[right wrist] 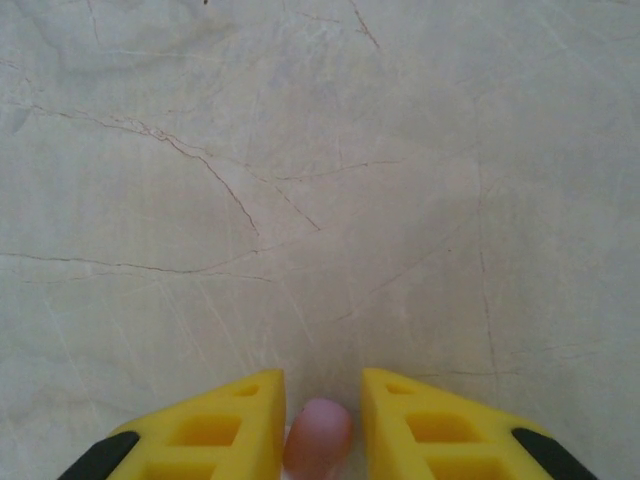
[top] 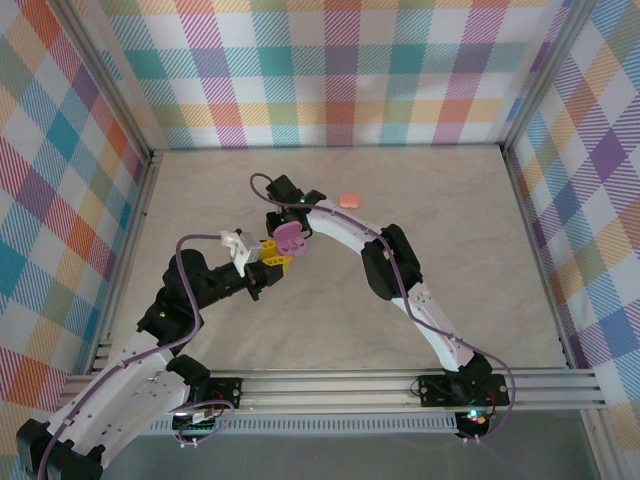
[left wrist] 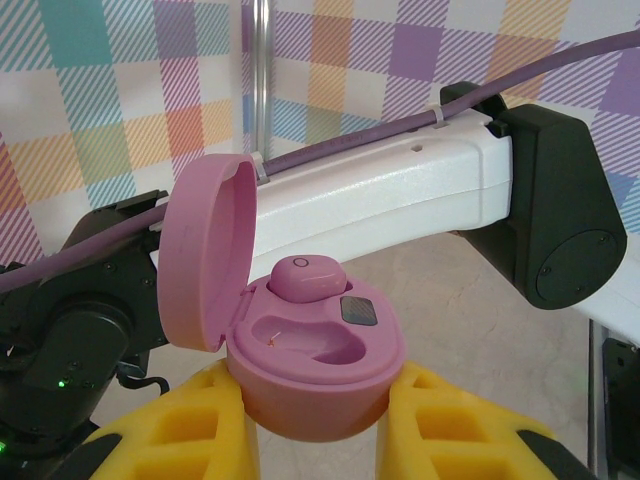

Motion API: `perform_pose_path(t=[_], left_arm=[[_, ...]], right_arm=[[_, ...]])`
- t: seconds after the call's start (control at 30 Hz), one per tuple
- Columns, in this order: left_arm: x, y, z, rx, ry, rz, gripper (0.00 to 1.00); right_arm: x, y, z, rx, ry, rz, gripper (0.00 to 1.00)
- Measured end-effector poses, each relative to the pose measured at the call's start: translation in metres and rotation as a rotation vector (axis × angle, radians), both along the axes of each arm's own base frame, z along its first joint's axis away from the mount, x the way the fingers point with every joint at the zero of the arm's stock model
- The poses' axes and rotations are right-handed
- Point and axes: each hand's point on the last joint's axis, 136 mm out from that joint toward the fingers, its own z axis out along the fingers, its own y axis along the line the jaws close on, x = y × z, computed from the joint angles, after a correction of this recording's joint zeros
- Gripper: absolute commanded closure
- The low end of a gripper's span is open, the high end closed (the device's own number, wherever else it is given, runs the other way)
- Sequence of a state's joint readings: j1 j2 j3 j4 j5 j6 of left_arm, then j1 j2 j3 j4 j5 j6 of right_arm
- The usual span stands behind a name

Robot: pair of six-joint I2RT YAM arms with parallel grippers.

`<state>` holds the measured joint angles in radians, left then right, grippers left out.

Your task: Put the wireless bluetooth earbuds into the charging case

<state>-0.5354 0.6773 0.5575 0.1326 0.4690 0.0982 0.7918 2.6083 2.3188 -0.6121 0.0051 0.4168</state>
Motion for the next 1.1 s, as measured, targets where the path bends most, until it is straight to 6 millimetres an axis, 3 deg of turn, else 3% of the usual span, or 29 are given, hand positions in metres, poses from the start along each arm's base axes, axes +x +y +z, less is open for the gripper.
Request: perform_pose_path(t=[0.37, 0.5, 0.63, 0.8, 1.1], left_arm=[[0.000, 0.000, 0.000, 0.000, 0.000, 0.000, 0.82], [-0.001, 0.001, 0.001, -0.003, -0.004, 0.000, 0.82], [-0.002, 0.001, 0.003, -0.005, -0.009, 0.000, 0.82], [-0.002, 0.001, 0.003, -0.005, -0.009, 0.000, 0.82], [0.006, -0.004, -0.008, 0.016, 0.022, -0.004, 0.82]], right_arm=[[0.000, -0.003, -0.001, -0.028, -0.022, 0.023, 0.77], [-0.008, -0.017, 0.000, -0.058, -0.010, 0.016, 0.78], [-0.016, -0.040, 0.005, -0.087, 0.014, -0.002, 0.78], [-0.017, -0.074, 0.027, -0.089, 0.018, -0.044, 0.78], [-0.029, -0.172, 0.081, -0.075, 0.010, -0.176, 0.77]])
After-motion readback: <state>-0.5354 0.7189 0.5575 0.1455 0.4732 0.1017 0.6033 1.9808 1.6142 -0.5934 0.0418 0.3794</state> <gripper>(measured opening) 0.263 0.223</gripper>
